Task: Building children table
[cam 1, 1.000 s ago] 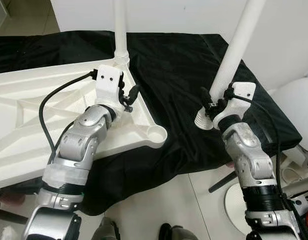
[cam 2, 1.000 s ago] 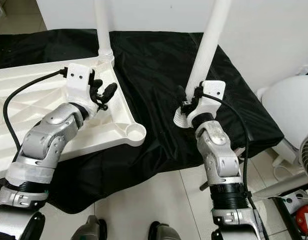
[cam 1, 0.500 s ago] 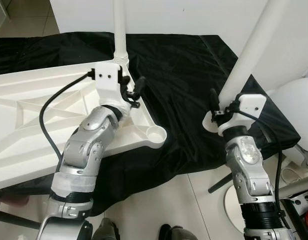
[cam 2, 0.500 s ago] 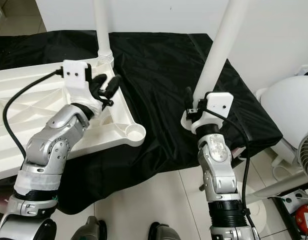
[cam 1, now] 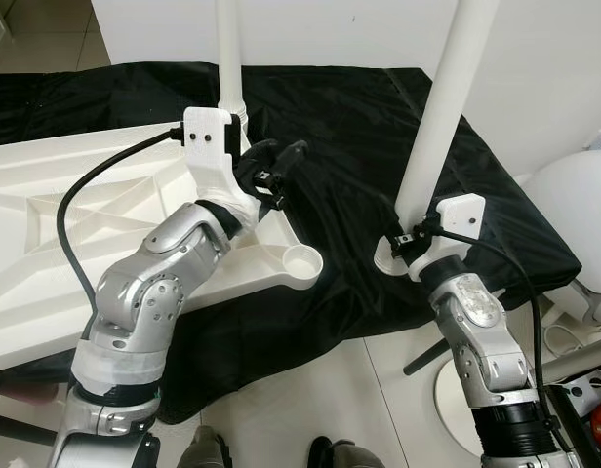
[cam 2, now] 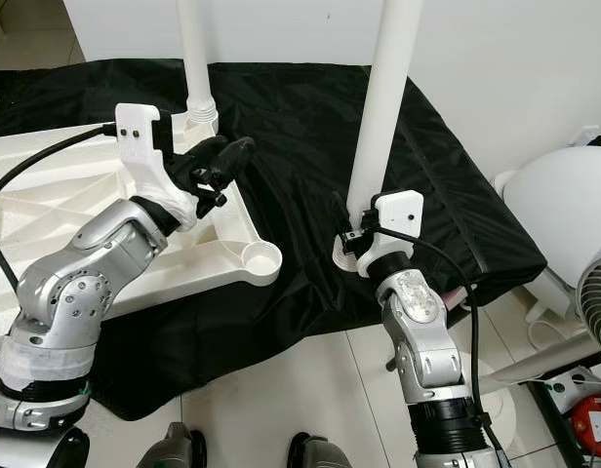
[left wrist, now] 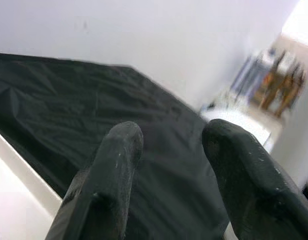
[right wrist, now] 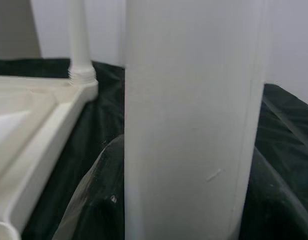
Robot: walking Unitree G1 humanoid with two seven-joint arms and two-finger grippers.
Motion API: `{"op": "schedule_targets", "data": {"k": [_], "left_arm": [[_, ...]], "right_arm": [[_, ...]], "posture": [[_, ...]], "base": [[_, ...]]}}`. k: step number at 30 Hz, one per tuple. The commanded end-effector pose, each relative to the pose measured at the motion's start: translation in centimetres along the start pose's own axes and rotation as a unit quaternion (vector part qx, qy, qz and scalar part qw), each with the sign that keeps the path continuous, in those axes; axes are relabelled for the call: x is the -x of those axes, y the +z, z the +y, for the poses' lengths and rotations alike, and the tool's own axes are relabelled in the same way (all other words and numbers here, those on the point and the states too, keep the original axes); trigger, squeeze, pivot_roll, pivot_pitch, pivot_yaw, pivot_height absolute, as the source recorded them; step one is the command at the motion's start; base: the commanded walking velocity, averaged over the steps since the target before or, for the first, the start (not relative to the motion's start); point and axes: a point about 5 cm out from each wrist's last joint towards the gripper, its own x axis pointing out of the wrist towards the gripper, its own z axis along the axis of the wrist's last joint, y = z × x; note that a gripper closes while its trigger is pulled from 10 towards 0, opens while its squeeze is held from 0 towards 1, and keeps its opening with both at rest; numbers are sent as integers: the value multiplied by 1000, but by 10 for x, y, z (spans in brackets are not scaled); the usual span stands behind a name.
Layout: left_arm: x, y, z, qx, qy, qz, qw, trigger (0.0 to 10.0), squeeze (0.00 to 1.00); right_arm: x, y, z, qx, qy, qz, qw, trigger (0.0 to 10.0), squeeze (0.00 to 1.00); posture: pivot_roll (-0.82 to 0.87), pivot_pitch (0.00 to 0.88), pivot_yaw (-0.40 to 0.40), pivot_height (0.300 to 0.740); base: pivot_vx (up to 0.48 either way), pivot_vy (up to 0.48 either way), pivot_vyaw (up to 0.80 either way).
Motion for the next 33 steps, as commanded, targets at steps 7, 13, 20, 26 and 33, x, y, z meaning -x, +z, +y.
{"op": "schedule_targets", "data": {"k": [7, 13, 20, 26, 33], "left_arm": [[-4, 15, -44, -23, -329, -6, 944, 10000, 0], [-9, 15, -54, -28, -336, -14, 942, 10000, 1000], [-13, 19, -59, 4, -349, -29, 937, 10000, 1000], [-18, 27, -66, 8, -360, -38, 932, 10000, 0], [-24, 35, -68, 31, -368, -51, 928, 10000, 0]], "right_arm": [[-2, 4, -4, 29, 38, 37, 998, 10000, 0], [-9, 7, -3, 44, 60, 38, 996, 10000, 0], [-17, 11, -2, 58, 81, 39, 994, 10000, 0], [-19, 15, 1, 64, 109, 41, 991, 10000, 0], [-19, 16, 7, 63, 151, 49, 985, 10000, 0]], "posture": [[14, 89, -36, 740], [21, 68, -43, 740], [22, 75, -43, 740], [22, 86, -50, 740], [26, 93, -53, 740]], "base": [[0, 0, 0], [0, 0, 0], [0, 0, 0], [0, 0, 0], [0, 0, 0]]}}
